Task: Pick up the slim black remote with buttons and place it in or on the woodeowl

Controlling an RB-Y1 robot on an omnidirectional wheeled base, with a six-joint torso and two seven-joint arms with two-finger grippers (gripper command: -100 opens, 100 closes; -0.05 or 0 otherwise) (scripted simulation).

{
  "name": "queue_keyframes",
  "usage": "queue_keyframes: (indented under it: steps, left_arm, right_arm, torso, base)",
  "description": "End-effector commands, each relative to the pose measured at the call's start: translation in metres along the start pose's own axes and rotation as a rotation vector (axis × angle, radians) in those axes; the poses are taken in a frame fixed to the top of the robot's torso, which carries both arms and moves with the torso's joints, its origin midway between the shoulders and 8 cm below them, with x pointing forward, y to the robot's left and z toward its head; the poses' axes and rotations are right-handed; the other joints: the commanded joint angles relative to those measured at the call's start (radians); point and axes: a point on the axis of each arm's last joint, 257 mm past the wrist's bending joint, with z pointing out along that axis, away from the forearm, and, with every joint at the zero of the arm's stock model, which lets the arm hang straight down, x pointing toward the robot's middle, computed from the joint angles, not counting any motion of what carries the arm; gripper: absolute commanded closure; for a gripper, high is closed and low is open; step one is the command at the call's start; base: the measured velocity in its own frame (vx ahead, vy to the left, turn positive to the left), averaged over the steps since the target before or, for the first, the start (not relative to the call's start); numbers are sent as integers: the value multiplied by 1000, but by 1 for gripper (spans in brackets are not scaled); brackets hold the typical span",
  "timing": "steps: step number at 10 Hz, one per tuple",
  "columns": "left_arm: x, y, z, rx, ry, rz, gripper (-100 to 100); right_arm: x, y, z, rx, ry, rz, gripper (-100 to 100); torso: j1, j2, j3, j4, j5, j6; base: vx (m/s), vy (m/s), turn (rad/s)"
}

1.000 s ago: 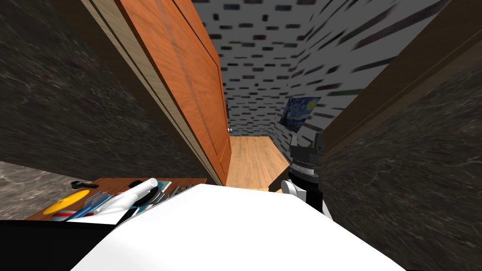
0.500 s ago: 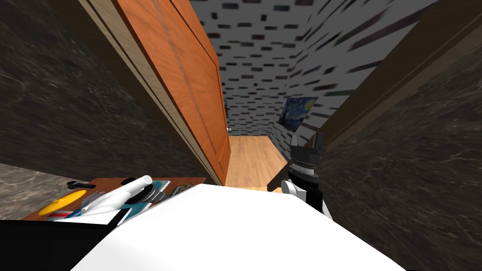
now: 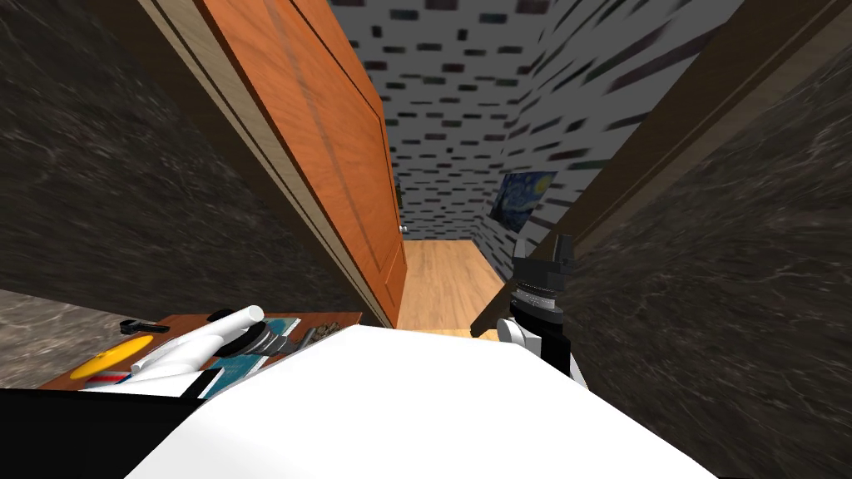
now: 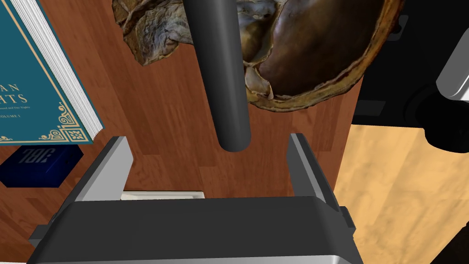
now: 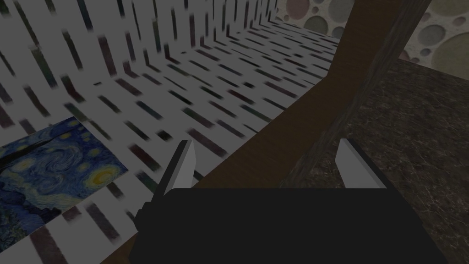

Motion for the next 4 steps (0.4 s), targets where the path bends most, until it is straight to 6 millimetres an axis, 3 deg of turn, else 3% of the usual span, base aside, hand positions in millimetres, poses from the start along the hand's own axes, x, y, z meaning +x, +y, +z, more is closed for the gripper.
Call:
queue_keyframes:
  steps: [1,4]
  left_arm:
    - [0,0,0,0,0,0,0]
    - [0,0,0,0,0,0,0]
  right_arm:
    - [0,0,0,0,0,0,0]
    - [0,0,0,0,0,0,0]
  torso:
    - [0,0,0,0,0,0]
    - [0,0,0,0,0,0]
  base:
    - [0,0,0]
    - [0,0,0]
